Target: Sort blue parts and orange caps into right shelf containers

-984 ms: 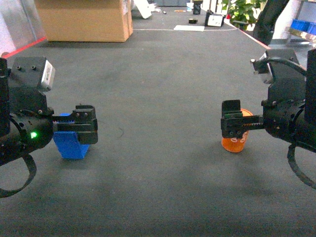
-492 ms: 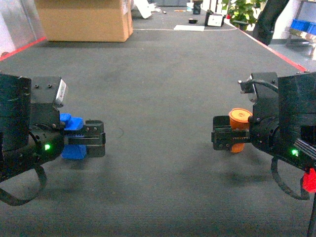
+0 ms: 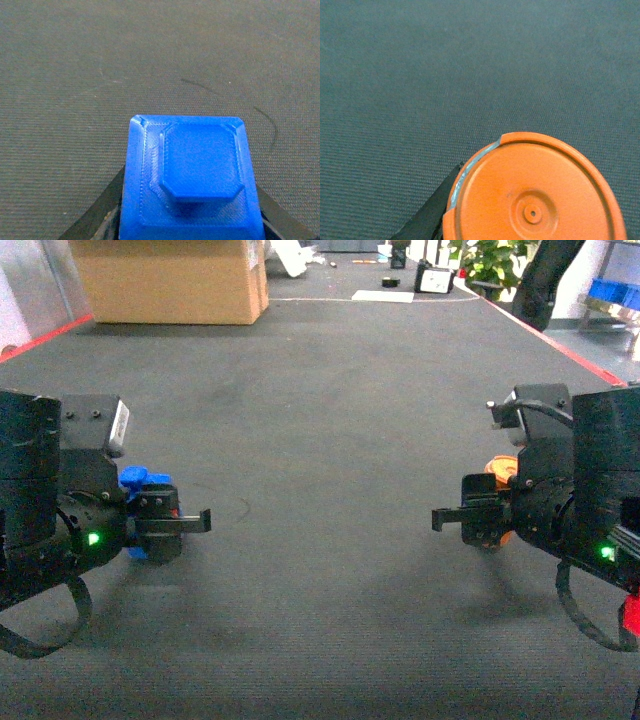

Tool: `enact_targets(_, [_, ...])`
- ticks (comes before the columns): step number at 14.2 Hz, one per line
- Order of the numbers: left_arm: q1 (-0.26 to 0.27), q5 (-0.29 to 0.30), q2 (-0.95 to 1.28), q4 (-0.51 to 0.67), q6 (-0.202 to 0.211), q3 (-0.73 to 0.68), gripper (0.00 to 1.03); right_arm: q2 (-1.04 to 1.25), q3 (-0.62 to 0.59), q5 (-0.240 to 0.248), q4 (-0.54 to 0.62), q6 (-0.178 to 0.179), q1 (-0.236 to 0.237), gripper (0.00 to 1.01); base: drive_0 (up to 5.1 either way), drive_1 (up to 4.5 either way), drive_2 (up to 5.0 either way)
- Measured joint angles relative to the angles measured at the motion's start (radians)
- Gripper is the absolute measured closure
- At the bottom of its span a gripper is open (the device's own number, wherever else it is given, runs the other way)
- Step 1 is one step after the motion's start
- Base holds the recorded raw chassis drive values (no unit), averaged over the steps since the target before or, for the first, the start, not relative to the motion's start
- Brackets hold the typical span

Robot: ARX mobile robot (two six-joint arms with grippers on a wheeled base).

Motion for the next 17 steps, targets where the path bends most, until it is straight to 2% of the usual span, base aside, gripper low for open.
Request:
enact_targets(3, [0.005,-0.063,-0.215,0.105,0.012,-0.106,0.59,-0.203,-0.137,0.037,0.124,0.0,0.0,0.56,0.0,0.0,0.0])
enact_targets(5, [-0.002,-0.142,-0.46,0.134,0.058,-0.227,0.59,-0.45,-0.309,0.079,0.17,-0.028,0.012,0.56,0.0,0.0,0.0])
enact_targets(7, [-0.043,-0.231,-0.686,0.119,0.078,-0.339,0.59,-0.712,-0.456,0.092,0.141,-0.035,0.013,0.57,0.0,0.0,0.0])
enact_targets(9, [-0.106,-0.302,-0.888,0.064,0.088,-0.406,0.59,-0.94,-0.521,0.12,0.095,-0.053,0.018,0.57,0.0,0.0,0.0])
enact_targets(10, [-0.135,-0.315,-0.946,0.018,0.086,-0.423,0.59,-0.999,-0.54,0.111,0.05,-0.053,0.021,0.57,0.0,0.0,0.0])
enact_targets(13, [-0.148,-0.311,-0.945,-0.017,0.079,-0.43,0.59,-0.999,-0.542,0.102,0.044,-0.054,0.025,0.57,0.0,0.0,0.0])
enact_targets(14, [-0.126,-0.257,-0.963,-0.063,0.083,-0.43,0.59,-1.004,-0.54,0.11,0.013,-0.056,0.025,0.57,0.0,0.0,0.0])
enact_targets(15, [-0.093,-0.159,-1.004,-0.089,0.088,-0.46,0.59,-1.043,-0.55,0.117,-0.078,-0.061,0.013,0.57,0.0,0.0,0.0])
enact_targets(16, [-0.058,-0.09,-1.059,-0.102,0.088,-0.506,0.59,-1.093,-0.597,0.098,-0.093,-0.068,-0.014,0.57,0.0,0.0,0.0])
enact_targets(17, [-0.027,-0.052,-1.104,-0.114,0.088,-0.537,0.59,-1.143,-0.638,0.079,-0.1,-0.071,-0.045,0.57,0.0,0.0,0.0])
